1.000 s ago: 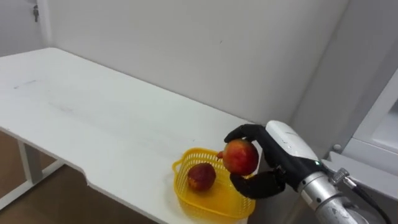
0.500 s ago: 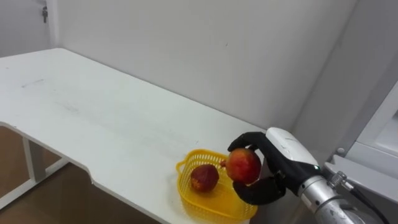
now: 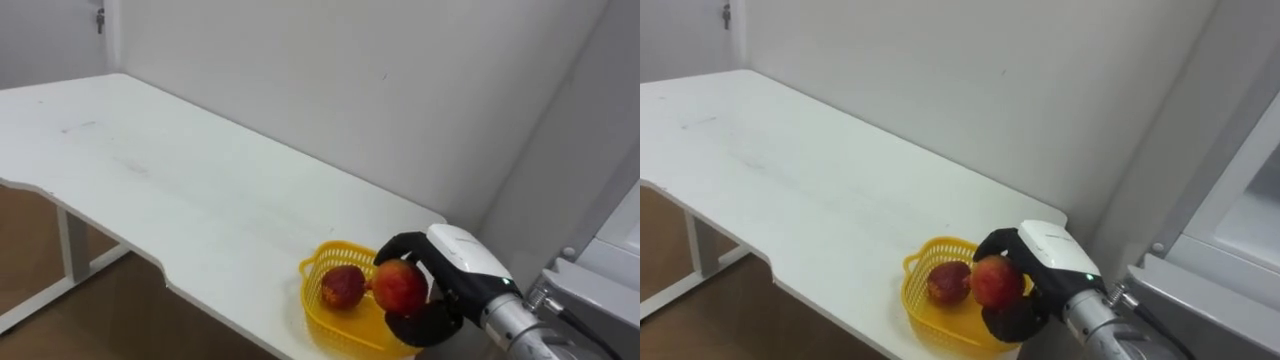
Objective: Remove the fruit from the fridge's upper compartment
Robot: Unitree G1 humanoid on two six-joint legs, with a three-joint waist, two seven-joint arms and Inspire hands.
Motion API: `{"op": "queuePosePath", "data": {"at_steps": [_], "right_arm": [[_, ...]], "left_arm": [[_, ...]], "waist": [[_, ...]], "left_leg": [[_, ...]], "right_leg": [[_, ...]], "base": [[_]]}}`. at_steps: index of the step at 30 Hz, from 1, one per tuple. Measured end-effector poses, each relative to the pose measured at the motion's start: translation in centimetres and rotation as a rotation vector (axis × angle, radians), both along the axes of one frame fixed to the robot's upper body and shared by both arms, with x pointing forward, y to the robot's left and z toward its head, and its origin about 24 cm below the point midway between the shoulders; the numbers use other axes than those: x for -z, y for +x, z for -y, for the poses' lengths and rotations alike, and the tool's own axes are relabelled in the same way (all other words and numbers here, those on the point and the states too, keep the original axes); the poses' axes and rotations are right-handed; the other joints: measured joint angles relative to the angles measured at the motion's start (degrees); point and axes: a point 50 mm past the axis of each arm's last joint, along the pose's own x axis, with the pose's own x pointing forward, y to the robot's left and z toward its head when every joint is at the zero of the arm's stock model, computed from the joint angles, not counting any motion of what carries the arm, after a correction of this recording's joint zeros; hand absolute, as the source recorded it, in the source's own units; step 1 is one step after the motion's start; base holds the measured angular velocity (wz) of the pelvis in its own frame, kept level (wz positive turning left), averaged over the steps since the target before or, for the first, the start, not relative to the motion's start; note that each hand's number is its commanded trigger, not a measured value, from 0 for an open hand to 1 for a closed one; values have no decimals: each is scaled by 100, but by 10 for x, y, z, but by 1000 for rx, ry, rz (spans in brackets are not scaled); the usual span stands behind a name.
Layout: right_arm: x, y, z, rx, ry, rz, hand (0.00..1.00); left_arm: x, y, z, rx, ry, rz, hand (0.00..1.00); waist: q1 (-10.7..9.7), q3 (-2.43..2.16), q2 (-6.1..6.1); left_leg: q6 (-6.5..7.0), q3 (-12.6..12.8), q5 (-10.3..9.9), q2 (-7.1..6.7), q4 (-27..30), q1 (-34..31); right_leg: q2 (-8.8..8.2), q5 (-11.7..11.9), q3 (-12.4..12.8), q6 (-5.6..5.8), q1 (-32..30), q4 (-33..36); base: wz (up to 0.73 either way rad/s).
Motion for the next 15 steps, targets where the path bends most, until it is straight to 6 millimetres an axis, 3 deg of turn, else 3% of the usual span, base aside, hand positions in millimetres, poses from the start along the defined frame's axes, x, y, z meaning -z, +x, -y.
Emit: {"op": "queuePosePath", "data": {"at_steps": [1,2,3,4,15], "right_arm": [[0,0,1,5,-4,-1,100],[0,0,2,7,-6,-1,93],[0,0,2,8,-6,-2,29],[0,0,2,11,-7,-3,0],[1,1,4,28,-9,-11,0]], "left_arm": [[0,1,-1,1,2,2,0],[-1,2,-1,3,5,5,0],[-1,2,-2,4,6,7,0],[-2,3,-2,5,9,10,0],[-2,3,-3,1,23,7,0]], "waist": [[0,3,7],[1,2,8],[3,2,9],[9,0,12],[13,-39,58]], "left_leg": [[1,-1,-2,0,15,-25],[1,-1,-2,-1,23,-42],[2,-1,-2,-2,26,-43],[4,-1,-3,-3,29,-43],[15,-2,-10,-4,80,-45]], "right_leg": [[0,0,0,0,-14,0],[0,0,1,0,-26,1],[1,0,1,0,-26,2],[2,0,0,0,-25,4],[28,1,-4,0,-3,7]], "base": [[0],[0],[0],[0],[0]]}}
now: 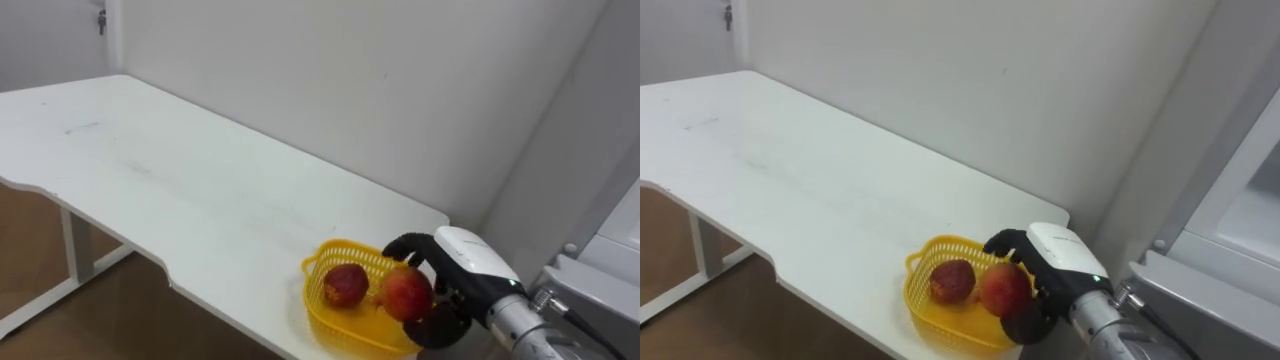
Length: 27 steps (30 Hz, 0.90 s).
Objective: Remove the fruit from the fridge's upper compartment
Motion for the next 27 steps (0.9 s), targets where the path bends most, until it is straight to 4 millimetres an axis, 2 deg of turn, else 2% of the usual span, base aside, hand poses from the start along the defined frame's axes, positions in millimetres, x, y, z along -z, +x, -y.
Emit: {"op": "queuePosePath", "data": {"at_steps": [2,5,27], "right_arm": [[0,0,0,1,0,0,0],[0,0,0,2,0,-1,0],[-1,0,-2,-15,6,7,0]], "left_arm": [[0,-3,0,-5,4,-11,0],[0,-4,0,-7,5,-16,0],[1,-6,2,-6,-4,-16,0]], "waist": [[-2,-34,23],[-4,-48,39],[-20,-13,92]], "left_leg": [[0,0,0,-1,2,6],[0,-6,0,-1,6,14],[3,20,-2,0,-6,14]], "right_leg": [[-1,0,0,0,6,1],[0,1,0,-1,15,5],[-39,1,25,-2,-1,5]], "base": [[0],[0],[0]]}}
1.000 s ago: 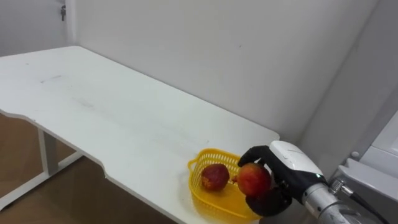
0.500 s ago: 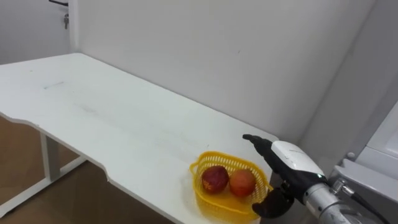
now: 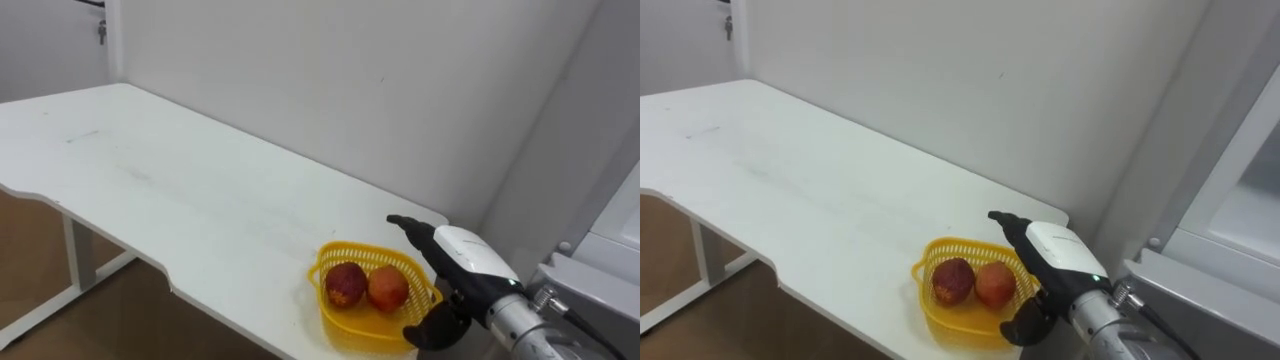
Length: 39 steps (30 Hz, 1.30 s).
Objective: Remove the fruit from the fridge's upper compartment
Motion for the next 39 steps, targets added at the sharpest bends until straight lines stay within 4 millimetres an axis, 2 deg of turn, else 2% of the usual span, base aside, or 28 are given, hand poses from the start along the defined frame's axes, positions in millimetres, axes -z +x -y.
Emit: {"op": "queuePosePath", "data": {"at_steps": [12,14,18,24,27,31,34,35,36,39], "right_arm": [[0,0,0,-3,3,0,0],[-1,0,-1,-5,7,2,0],[-1,0,-1,-10,8,6,0],[-6,-3,-6,-37,16,30,0],[-13,-4,-11,-67,26,62,0],[-30,-12,-25,-130,49,137,0],[-42,-24,-34,-184,93,200,0],[-43,-26,-36,-193,104,207,0],[-43,-29,-41,-205,130,213,0],[-38,-43,-46,-214,202,215,0]], "left_arm": [[0,1,0,20,3,-6,0],[0,0,0,19,2,-6,0],[2,1,6,16,-7,-2,0],[4,7,9,15,-8,14,0],[4,6,9,11,-4,16,0],[5,4,11,6,-9,17,0],[6,5,14,11,-16,16,0],[6,5,15,12,-18,17,0],[7,5,16,12,-22,20,0],[9,10,22,14,-42,41,0]], "waist": [[-4,-6,18],[-7,-14,39],[-17,-61,142],[-36,-43,226],[-58,-25,259],[-160,-22,297],[-269,-50,366],[-315,-47,387],[-373,-35,443],[-454,-59,631]], "left_leg": [[0,5,0,0,0,-5],[0,10,0,0,4,-3],[1,14,0,-5,4,12],[-1,29,2,5,-37,111],[2,140,1,19,-83,205],[4,264,1,26,-169,274],[8,320,-1,26,-198,323],[9,322,-1,26,-197,341],[10,375,0,32,-210,399],[27,523,-11,48,-322,446]], "right_leg": [[0,0,2,0,-3,-1],[5,0,13,0,-1,0],[2,0,16,0,10,3],[4,0,42,0,73,5],[10,0,167,0,96,7],[7,1,280,0,68,8],[34,7,365,10,74,-3],[51,9,368,14,89,-6],[56,12,430,18,108,-7],[61,20,543,31,69,-4]], "base": [[0],[0],[0],[-1],[-18],[-17],[-11],[-9],[-18],[-25]]}}
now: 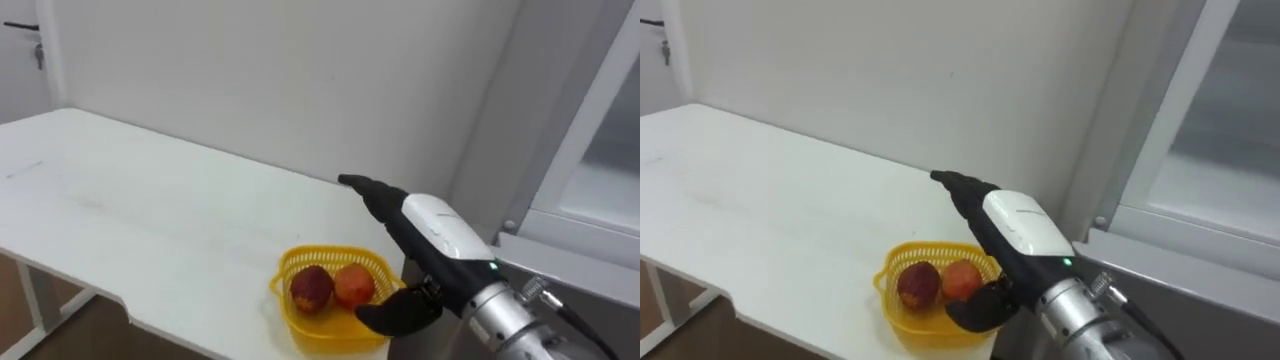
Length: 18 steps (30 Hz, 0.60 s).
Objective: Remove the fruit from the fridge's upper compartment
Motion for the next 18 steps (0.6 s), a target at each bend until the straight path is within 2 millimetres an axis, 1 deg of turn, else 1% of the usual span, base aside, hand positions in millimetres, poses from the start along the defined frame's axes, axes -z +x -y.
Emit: {"op": "queuePosePath", "data": {"at_steps": [1,2,3,4,6,7,8,11,13,14,15,16,17,18], "right_arm": [[1,-5,-2,-11,18,-2,0],[1,-7,-3,-13,24,0,0],[0,-11,-4,-19,35,6,0],[-3,-15,-4,-33,57,12,0],[-8,-22,-6,-68,107,22,0],[-8,-27,-5,-79,129,23,0],[-7,-31,-4,-91,152,17,0],[-5,-39,-5,-107,187,19,0],[-2,-50,-2,-98,221,18,0],[-1,-52,-1,-91,225,15,0],[1,-54,4,-61,237,11,0],[3,-56,10,-20,252,16,0],[5,-58,18,27,265,21,0],[7,-59,23,49,267,20,0]], "left_arm": [[1,0,2,0,-3,5,0],[2,-1,3,-2,-4,3,0],[2,-4,4,-5,-4,-2,0],[2,-5,5,-11,-3,2,0],[3,-6,6,-9,5,6,0],[3,-8,6,-8,8,5,0],[3,-9,6,-9,11,6,0],[4,-10,8,-15,11,7,0],[5,-12,12,-24,-3,7,0],[6,-14,13,-34,-7,6,0],[6,-17,15,-42,-14,2,0],[7,-19,17,-47,-21,-1,0],[8,-22,20,-52,-27,-4,0],[8,-23,20,-56,-30,-5,0]], "waist": [[-24,-6,80],[-29,-18,116],[-78,-38,170],[-201,-55,196],[-326,-48,232],[-401,-41,273],[-501,-45,274],[-585,-42,290],[-696,-74,347],[-744,-79,366],[-861,-96,408],[-965,-89,449],[-1003,-77,491],[-1015,-81,512]], "left_leg": [[5,85,4,2,-71,28],[5,142,4,11,-81,31],[6,187,4,17,-100,27],[7,210,5,18,-109,23],[8,285,7,35,-91,61],[8,300,7,38,-89,69],[8,324,7,44,-88,94],[6,465,5,72,-92,149],[7,528,2,72,-119,165],[7,548,2,74,-130,164],[8,556,2,74,-152,165],[11,595,0,78,-168,179],[12,679,-1,88,-226,238],[10,733,-2,100,-261,256]], "right_leg": [[1,1,79,2,-48,11],[3,2,103,1,-80,24],[2,6,129,-2,-124,37],[-2,6,160,-2,-177,67],[4,6,265,-2,-190,84],[-3,6,276,-2,-176,83],[-4,6,293,-2,-174,83],[17,7,415,-2,-164,64],[20,10,463,1,-158,46],[20,11,471,2,-159,47],[17,15,470,4,-165,51],[23,16,502,4,-179,72],[33,17,573,2,-191,104],[38,21,586,-4,-196,110]], "base": [[-31],[-36],[-25],[-24],[-16],[-8],[-7],[-20],[-12],[-9],[-7],[-15],[-24],[-33]]}}
